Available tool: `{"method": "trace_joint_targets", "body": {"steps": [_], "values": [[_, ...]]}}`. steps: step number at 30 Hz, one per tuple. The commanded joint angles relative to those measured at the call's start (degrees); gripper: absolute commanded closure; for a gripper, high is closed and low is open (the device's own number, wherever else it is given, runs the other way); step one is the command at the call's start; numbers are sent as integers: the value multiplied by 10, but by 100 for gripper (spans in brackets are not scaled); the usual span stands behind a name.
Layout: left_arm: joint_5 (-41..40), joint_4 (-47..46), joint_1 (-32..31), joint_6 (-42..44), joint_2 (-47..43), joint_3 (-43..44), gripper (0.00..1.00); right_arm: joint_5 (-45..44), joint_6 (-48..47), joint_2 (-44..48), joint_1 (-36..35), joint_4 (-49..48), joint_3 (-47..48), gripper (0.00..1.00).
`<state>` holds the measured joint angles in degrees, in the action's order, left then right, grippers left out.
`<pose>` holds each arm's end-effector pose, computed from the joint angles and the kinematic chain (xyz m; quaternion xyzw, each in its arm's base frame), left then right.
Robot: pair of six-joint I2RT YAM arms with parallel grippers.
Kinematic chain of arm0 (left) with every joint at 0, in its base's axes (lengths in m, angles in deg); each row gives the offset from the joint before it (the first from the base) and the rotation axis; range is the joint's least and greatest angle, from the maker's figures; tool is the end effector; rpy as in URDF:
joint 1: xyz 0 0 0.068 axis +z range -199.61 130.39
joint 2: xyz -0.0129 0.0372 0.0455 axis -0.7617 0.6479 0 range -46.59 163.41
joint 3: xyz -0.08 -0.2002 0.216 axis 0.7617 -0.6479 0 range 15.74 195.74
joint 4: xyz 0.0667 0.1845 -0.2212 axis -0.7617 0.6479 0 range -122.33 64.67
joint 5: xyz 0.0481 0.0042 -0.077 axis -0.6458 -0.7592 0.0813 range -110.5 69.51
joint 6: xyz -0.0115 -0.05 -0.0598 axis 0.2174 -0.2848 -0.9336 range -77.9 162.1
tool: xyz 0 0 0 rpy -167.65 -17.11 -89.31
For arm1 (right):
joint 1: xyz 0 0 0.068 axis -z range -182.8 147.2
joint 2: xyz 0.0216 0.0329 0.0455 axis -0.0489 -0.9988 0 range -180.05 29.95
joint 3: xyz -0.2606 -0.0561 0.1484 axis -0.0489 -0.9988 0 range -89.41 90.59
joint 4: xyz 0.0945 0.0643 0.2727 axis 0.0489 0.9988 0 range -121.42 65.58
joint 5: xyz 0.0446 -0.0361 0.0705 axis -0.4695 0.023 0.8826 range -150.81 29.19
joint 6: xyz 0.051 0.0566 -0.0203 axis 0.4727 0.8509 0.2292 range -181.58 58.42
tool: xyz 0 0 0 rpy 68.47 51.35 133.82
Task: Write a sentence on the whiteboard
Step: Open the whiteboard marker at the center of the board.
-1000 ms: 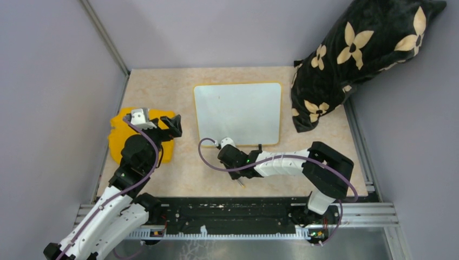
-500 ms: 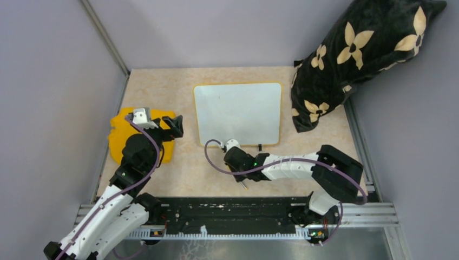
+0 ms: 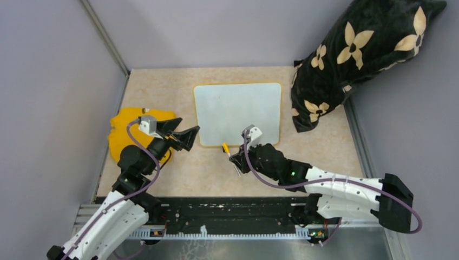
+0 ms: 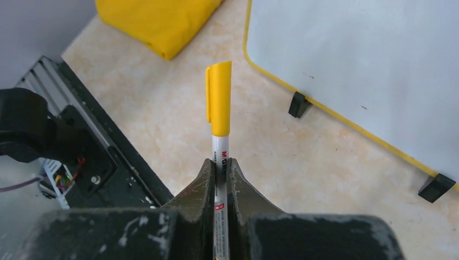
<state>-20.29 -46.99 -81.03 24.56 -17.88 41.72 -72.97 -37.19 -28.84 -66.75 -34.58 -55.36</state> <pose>0.1547 -0.0948 0.3321 0.0774 0.6250 -0.3228 0.7065 0.1342 0.2424 0.2529 -0.2222 0.7940 0.3267 0.4620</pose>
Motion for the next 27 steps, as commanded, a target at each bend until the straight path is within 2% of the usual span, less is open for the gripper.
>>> {"method": "trace_joint_targets", "body": {"steps": [1, 3, 6, 10, 15, 23, 27], "values": [[169, -36, -2, -54, 42, 45, 1, -8, -8, 55, 0, -116, -34, 100], [232, -17, -2, -84, 73, 72, 1, -4, -9, 74, 0, -141, -44, 100], [297, -55, -2, -155, 110, 72, 1, -3, -19, 87, 0, -167, -48, 100], [314, -108, -2, -213, 134, 50, 1, -5, -26, 101, 0, -197, -50, 100], [337, -126, -2, -244, 161, 48, 2, -6, -25, 101, 0, -213, -41, 100], [388, -172, -3, -288, 227, 61, 18, 6, -21, 75, 0, -228, -21, 100], [391, -180, -3, -298, 247, 68, 21, 16, -19, 68, 0, -229, -15, 100]]}}
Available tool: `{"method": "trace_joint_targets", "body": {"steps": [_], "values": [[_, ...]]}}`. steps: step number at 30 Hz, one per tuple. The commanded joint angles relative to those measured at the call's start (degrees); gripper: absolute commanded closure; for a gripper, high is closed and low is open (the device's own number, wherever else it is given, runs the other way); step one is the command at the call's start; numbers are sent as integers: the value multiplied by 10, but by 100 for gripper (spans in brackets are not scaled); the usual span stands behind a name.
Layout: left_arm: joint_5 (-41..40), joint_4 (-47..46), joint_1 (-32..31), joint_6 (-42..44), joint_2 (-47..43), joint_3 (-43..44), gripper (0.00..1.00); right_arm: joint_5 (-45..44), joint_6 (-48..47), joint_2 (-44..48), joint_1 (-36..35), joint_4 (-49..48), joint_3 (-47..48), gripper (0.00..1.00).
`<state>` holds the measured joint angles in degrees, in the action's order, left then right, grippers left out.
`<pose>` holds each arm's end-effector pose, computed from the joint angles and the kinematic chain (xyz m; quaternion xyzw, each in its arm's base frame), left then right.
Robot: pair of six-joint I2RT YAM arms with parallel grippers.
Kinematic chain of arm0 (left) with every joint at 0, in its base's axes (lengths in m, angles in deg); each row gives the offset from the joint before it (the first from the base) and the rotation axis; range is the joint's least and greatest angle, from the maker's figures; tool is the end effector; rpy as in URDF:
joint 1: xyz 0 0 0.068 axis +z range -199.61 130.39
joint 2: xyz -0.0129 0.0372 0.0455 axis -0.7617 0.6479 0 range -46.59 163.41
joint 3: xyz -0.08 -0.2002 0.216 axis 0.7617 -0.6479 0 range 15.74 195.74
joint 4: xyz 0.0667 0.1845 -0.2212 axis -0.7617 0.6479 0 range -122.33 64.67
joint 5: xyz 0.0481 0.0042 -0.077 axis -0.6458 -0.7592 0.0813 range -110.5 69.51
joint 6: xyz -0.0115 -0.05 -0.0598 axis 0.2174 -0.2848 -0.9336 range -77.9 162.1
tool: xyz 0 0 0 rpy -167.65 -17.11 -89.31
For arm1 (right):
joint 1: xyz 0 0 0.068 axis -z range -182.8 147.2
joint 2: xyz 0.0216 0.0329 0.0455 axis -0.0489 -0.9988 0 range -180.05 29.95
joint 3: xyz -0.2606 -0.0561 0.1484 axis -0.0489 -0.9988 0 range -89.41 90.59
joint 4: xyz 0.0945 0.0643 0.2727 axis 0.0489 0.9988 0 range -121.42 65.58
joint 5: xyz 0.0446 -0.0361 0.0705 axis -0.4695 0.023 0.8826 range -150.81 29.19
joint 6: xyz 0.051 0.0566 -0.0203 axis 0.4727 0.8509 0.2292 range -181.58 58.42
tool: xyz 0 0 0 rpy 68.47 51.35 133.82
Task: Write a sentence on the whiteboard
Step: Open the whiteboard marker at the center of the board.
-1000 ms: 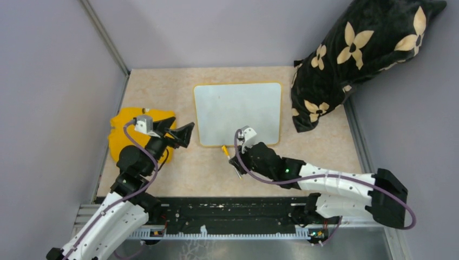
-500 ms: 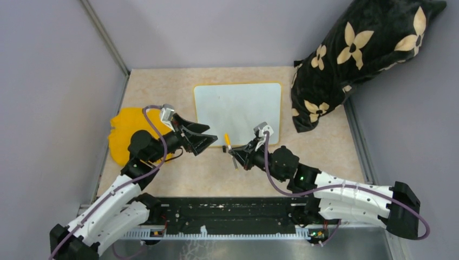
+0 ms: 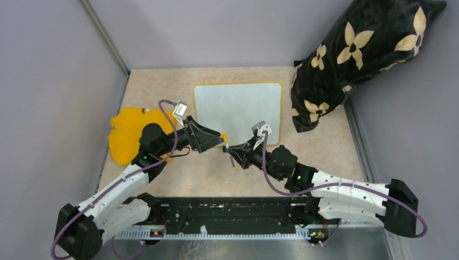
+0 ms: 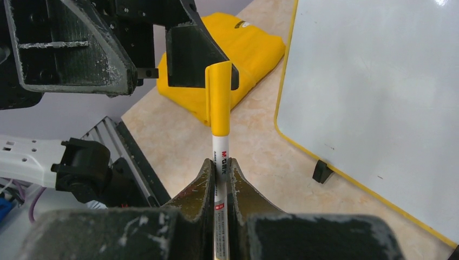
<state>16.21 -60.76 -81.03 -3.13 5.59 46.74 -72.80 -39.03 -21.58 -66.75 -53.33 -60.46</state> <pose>0.1912 -0.1641 0.3189 0.1591 0.6512 -0.6049 0.4297 0.1258 0.2256 0.2919 -0.1813 0.6877 0.4249 0.5601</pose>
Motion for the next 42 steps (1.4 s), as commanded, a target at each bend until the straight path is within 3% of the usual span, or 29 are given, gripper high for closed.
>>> {"method": "trace_joint_targets", "body": {"steps": [1, 12, 20, 26, 33, 34, 36, 39, 42], "values": [[26, -42, -4, -21, 16, 21, 22, 16, -1, -6, 0, -42, 37, 100], [33, -45, -16, -20, 47, 31, 31, 24, 3, -14, 0, -49, 48, 100], [27, -47, -22, -13, 46, 34, 44, 30, 4, -16, 0, -48, 51, 100], [23, -51, -29, -7, 45, 32, 62, 31, 6, -13, 0, -48, 47, 100], [19, -56, -31, -6, 39, 26, 99, 43, 12, -11, 0, -40, 44, 100], [18, -56, -32, -6, 37, 25, 100, 47, 15, -10, 0, -37, 45, 100], [15, -55, -32, -6, 28, 22, 100, 50, 26, -9, 0, -23, 49, 86], [10, -53, -32, -7, 16, 18, 100, 67, 44, -5, 0, -9, 51, 55], [11, -53, -32, -12, 7, 17, 100, 86, 63, -4, 1, -5, 50, 42]]}}
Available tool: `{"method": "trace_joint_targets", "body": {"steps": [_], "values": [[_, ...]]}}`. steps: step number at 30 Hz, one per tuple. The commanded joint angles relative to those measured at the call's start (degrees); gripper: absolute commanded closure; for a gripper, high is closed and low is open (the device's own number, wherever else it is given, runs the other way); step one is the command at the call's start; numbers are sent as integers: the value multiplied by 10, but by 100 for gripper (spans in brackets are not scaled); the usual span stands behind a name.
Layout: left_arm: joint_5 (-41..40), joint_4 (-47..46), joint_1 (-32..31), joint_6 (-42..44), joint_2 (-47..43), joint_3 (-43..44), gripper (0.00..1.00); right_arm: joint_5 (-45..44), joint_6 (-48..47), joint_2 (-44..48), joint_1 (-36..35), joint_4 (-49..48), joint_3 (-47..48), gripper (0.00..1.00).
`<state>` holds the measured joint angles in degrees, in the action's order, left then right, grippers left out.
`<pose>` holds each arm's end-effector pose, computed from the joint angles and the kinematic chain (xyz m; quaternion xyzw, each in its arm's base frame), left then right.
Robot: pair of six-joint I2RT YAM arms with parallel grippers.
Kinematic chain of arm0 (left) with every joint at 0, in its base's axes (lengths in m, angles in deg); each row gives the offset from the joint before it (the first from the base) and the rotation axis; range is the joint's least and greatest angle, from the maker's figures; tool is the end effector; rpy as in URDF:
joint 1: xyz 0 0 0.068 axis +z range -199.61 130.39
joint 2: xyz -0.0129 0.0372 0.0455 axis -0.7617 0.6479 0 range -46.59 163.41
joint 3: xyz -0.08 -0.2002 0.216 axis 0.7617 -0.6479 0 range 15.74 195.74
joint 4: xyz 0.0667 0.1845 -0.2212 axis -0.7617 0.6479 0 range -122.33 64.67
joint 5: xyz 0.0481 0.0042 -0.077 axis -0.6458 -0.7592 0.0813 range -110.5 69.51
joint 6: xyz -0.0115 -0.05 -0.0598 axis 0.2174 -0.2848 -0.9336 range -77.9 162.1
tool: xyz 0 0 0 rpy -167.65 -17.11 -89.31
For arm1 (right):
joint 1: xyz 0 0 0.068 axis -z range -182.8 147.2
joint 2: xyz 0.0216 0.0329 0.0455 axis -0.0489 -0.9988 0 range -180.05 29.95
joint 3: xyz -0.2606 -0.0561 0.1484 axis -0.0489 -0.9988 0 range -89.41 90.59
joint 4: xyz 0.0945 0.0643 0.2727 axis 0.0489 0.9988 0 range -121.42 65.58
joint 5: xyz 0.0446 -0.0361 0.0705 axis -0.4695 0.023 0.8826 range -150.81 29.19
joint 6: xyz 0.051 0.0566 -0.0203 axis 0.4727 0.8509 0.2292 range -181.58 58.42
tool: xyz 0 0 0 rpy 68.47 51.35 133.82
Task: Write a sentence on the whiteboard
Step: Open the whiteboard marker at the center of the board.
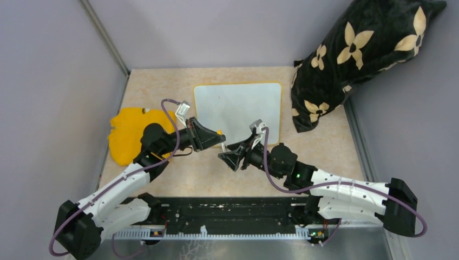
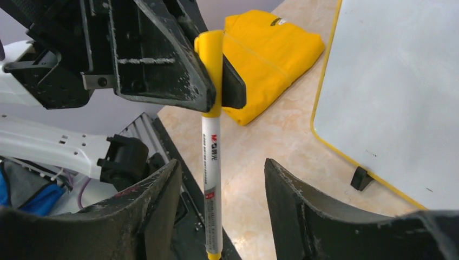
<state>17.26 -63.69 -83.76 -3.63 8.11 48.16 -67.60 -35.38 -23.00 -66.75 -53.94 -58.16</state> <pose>0.1894 -0.1785 0.3252 0.1829 0.6357 -0.6231 0.4173 0.1237 0.2351 0.3044 -0.1868 0.6768 0.4739 0.5315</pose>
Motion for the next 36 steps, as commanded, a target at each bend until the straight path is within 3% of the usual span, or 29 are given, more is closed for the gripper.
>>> {"method": "trace_joint_targets", "body": {"steps": [1, 8, 23, 28, 31, 36], "values": [[2, -24, -4, -8, -21, 4, 100, 39, 31, 11, 1, -2, 28, 41], [17, -39, -5, -17, -35, -1, 100, 77, 87, 3, 13, -51, 29, 42], [22, -43, -4, -17, -51, -9, 100, 88, 130, -28, 33, -84, 45, 57], [20, -42, -5, -18, -58, -9, 100, 81, 139, -35, 33, -76, 46, 77], [8, -36, -5, -13, -65, -2, 100, 83, 139, -34, 33, -72, 39, 100], [-72, -11, -5, -2, -99, 10, 100, 98, 139, -25, 33, -72, 16, 100]]}}
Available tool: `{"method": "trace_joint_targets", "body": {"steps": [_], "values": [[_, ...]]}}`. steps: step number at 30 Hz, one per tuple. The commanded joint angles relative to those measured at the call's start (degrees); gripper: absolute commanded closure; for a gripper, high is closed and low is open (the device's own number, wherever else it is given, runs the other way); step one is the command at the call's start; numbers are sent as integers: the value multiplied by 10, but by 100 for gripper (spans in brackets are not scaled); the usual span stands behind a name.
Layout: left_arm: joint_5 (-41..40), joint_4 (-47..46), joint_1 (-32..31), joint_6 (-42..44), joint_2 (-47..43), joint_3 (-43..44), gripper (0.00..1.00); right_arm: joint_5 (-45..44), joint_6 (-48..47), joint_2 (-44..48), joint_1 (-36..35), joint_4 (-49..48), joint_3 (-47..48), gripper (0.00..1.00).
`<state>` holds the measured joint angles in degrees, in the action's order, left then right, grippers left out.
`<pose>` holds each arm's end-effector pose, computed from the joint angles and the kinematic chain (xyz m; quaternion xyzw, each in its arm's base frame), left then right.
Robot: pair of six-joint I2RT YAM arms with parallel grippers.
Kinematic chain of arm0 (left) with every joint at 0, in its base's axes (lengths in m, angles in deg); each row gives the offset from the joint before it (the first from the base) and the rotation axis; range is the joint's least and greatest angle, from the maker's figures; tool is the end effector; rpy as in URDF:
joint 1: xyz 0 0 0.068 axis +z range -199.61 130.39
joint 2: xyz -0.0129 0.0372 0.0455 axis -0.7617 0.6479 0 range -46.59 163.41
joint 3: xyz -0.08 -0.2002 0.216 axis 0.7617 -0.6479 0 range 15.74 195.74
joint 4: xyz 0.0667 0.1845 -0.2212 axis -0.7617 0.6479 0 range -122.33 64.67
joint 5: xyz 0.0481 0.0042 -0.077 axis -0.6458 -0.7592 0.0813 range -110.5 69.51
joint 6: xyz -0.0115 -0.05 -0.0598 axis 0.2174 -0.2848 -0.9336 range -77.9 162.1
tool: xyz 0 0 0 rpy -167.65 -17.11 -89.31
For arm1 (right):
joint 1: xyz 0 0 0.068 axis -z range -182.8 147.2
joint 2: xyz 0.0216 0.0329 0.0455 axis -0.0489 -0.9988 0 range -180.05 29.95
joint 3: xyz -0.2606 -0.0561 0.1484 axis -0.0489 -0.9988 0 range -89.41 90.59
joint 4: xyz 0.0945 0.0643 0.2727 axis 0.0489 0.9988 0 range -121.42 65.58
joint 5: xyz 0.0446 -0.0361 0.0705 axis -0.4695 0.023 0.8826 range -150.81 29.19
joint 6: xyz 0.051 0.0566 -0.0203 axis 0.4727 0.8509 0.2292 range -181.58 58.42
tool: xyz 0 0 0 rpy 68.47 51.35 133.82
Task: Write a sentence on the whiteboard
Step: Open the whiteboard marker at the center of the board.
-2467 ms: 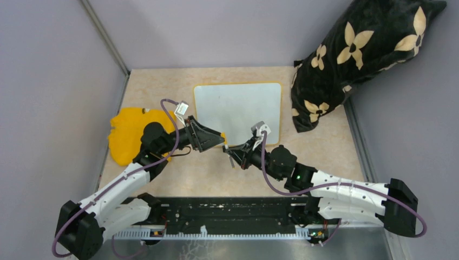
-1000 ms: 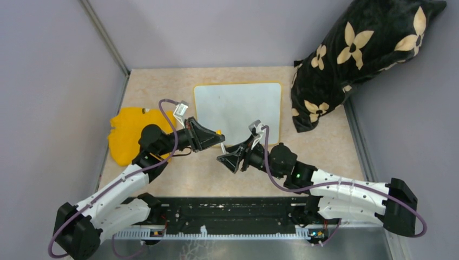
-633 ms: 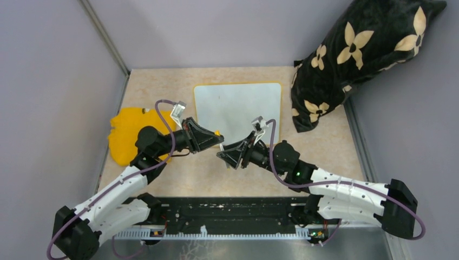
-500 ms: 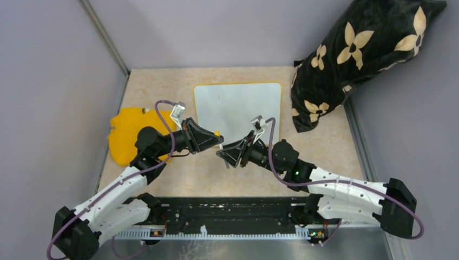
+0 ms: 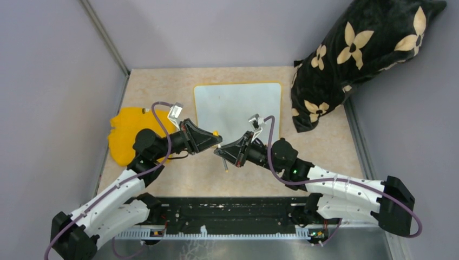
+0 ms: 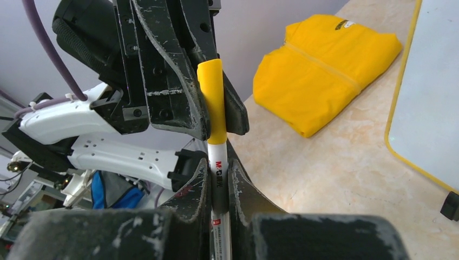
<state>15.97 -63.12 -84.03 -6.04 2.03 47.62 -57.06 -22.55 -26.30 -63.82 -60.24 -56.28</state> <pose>0.1708 -0.1657 0.3442 0.1750 0.6097 -0.6386 0.4357 0.1307 0.2452 0.3193 -0.1517 0.6538 0.5819 0.4592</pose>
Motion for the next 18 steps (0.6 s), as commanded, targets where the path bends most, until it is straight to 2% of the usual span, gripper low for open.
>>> {"method": "trace_joint_targets", "body": {"steps": [1, 6, 18], "values": [[-80, -11, -2, 26, -46, 18, 100, -6, 12, 11, 4, -9, -8, 100], [-157, 45, -1, 50, -65, 49, 100, -3, 25, 24, 3, -14, -34, 100], [-208, 51, -1, 47, -68, 50, 100, 5, 34, 35, 3, -28, -53, 100]]}}
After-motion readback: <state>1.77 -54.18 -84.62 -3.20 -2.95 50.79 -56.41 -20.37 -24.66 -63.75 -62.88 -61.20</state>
